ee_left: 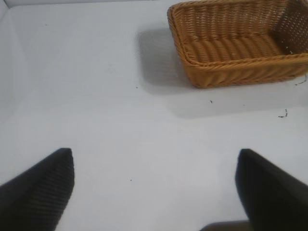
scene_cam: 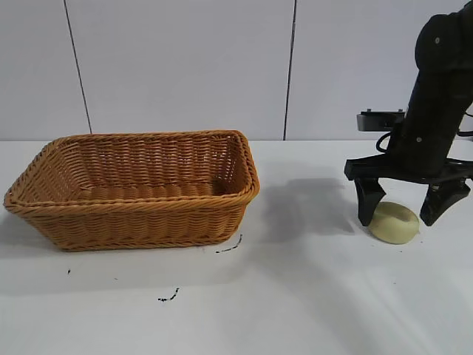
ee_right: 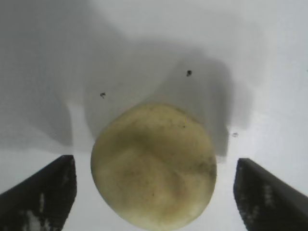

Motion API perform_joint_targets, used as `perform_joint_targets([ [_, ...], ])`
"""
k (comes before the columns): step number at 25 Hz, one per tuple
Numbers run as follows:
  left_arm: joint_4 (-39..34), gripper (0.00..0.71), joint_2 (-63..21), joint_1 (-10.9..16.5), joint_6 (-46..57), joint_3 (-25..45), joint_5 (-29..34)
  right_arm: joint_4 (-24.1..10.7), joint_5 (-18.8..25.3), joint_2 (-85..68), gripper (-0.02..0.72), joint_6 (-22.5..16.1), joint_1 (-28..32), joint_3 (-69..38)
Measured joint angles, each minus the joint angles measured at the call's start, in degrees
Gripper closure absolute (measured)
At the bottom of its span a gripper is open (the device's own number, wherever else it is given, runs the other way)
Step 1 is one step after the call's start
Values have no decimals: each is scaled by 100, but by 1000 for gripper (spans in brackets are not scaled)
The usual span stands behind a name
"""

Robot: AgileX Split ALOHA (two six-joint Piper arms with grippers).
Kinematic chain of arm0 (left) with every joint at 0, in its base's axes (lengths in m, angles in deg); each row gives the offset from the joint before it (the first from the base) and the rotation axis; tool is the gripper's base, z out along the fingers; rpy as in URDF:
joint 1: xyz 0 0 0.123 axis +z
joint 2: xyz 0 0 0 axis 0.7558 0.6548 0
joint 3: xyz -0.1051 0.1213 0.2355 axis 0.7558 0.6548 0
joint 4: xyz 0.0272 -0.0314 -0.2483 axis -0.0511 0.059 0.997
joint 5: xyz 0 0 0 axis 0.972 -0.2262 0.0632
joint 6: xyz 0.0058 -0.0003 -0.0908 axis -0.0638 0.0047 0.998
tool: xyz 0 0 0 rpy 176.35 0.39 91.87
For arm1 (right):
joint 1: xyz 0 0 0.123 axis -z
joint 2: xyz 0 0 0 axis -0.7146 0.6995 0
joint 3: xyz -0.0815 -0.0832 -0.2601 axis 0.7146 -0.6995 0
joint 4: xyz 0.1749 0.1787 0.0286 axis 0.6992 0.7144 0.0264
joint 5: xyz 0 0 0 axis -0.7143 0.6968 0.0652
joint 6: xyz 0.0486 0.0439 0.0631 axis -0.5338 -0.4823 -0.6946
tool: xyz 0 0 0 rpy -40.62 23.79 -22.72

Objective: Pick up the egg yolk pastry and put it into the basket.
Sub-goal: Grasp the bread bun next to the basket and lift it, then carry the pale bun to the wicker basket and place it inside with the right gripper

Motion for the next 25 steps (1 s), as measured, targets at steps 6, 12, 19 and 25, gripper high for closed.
perform_joint_targets([
  [6, 0, 17, 0, 0, 0, 0, 0, 1, 3, -6, 559, 0, 0, 0],
  [12, 0, 17, 0, 0, 0, 0, 0, -40, 726, -339, 563, 0, 0, 467],
  [19, 0, 17, 0, 0, 0, 0, 0, 66, 2022, -618, 563, 18, 0, 2093],
  [25, 0, 17, 0, 0, 0, 0, 0, 128, 2429, -618, 563, 40, -183, 3006],
])
